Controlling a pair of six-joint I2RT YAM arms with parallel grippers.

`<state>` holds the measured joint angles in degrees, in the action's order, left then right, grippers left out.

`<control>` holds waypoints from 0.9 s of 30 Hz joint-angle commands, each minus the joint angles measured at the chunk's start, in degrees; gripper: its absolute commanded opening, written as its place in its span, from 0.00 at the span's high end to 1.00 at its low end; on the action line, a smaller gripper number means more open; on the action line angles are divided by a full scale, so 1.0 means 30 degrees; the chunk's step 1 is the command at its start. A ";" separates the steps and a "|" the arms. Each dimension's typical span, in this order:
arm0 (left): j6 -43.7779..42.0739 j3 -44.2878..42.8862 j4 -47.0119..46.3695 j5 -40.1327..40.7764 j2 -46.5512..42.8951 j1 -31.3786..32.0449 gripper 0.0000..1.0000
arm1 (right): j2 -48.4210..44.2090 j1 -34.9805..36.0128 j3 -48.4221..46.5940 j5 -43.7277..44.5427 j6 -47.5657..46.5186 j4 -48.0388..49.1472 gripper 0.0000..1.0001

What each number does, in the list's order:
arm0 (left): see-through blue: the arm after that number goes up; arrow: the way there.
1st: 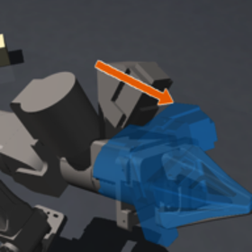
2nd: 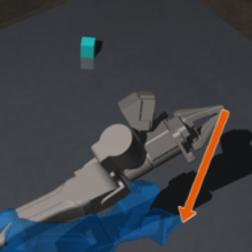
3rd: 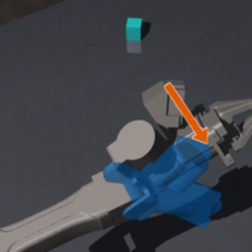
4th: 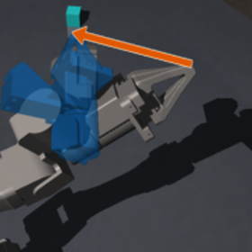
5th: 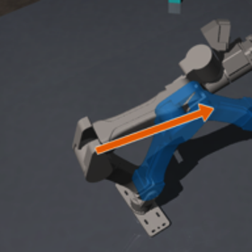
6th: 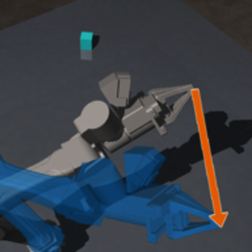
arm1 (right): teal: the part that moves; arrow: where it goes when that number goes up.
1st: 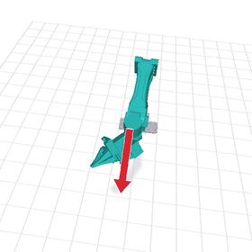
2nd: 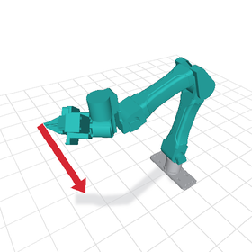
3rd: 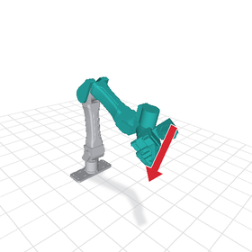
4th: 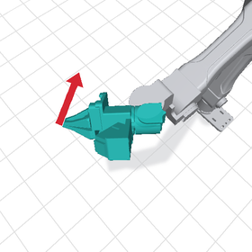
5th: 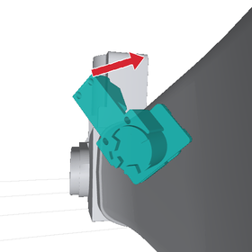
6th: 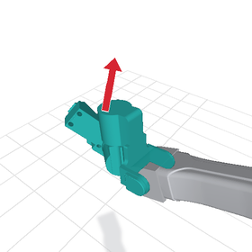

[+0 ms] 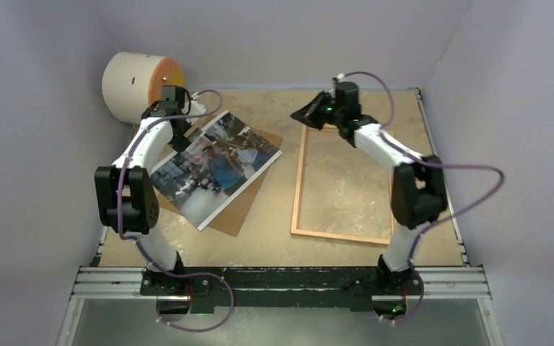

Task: Put the photo into the frame
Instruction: Pick up the photo frame item at the center of the board, then place the photo frame item at the center of the board.

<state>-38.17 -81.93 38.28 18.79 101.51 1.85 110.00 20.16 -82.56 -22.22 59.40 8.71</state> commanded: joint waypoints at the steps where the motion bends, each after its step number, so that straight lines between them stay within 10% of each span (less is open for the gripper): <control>1: 0.0737 -0.0556 0.1952 -0.0612 -0.1494 0.0975 0.05 | -0.5301 -0.2841 0.2980 0.0224 -0.2748 -0.5013 1.00; 8: 0.1815 0.1128 0.1711 0.0095 -0.1365 0.4636 0.05 | -0.9600 -0.7772 0.7238 0.2603 -0.6587 -0.9006 1.00; 17: 0.2101 0.0503 0.1141 0.1427 0.0532 0.7353 0.05 | -0.6608 -0.8860 0.5716 0.4290 -0.8348 -1.0730 1.00; 22: 0.1869 -0.0387 0.1082 0.1622 0.1671 0.7731 0.05 | -0.4852 -0.8860 0.4414 0.5553 -0.7538 -1.0889 0.41; 27: 0.1461 -0.0635 0.0848 0.1561 0.1964 0.7734 0.05 | -0.5144 -0.8860 0.4684 0.6654 -0.6918 -1.1613 0.08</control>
<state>-33.15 -80.93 42.26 22.09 107.74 24.93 97.45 -6.55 -68.42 -6.50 37.15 -23.49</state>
